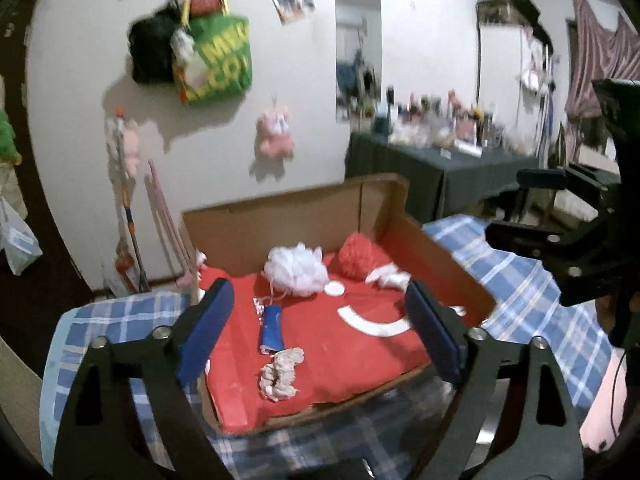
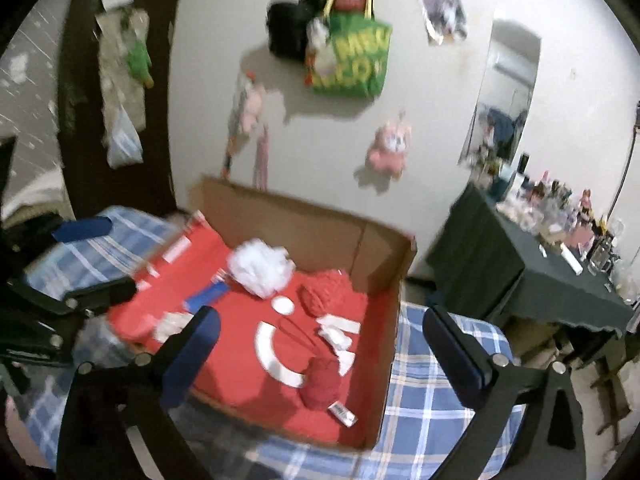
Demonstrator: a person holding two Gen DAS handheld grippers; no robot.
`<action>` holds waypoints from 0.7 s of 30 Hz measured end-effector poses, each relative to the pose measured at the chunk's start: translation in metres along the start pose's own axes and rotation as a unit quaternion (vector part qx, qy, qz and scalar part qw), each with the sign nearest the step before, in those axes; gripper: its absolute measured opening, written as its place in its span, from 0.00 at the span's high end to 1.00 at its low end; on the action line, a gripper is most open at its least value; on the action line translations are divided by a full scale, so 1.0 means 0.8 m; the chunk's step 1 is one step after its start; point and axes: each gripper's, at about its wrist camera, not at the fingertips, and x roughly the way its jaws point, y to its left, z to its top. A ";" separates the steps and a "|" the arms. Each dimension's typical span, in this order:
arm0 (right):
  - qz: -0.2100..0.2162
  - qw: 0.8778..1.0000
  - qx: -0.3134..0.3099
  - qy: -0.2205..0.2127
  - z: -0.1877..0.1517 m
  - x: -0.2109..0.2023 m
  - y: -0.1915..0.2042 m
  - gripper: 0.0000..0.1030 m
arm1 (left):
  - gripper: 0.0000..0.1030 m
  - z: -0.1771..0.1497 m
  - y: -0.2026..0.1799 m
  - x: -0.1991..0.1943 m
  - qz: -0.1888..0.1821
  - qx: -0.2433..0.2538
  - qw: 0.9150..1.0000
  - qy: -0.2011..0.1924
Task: Organize soft objects
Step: 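Withdraw both tools from the box back toward the table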
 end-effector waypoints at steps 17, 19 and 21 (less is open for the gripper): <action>-0.007 0.983 0.037 -0.177 -0.120 -0.204 0.055 0.00 | 0.03 -0.086 -0.068 -0.165 0.028 -0.017 0.988 -0.150; -0.017 0.982 0.037 -0.184 -0.135 -0.211 0.063 0.00 | 0.03 -0.098 -0.074 -0.170 0.029 -0.016 0.988 -0.151; -0.032 0.980 0.037 -0.192 -0.154 -0.217 0.072 0.00 | 0.03 -0.112 -0.078 -0.172 0.027 -0.020 0.988 -0.151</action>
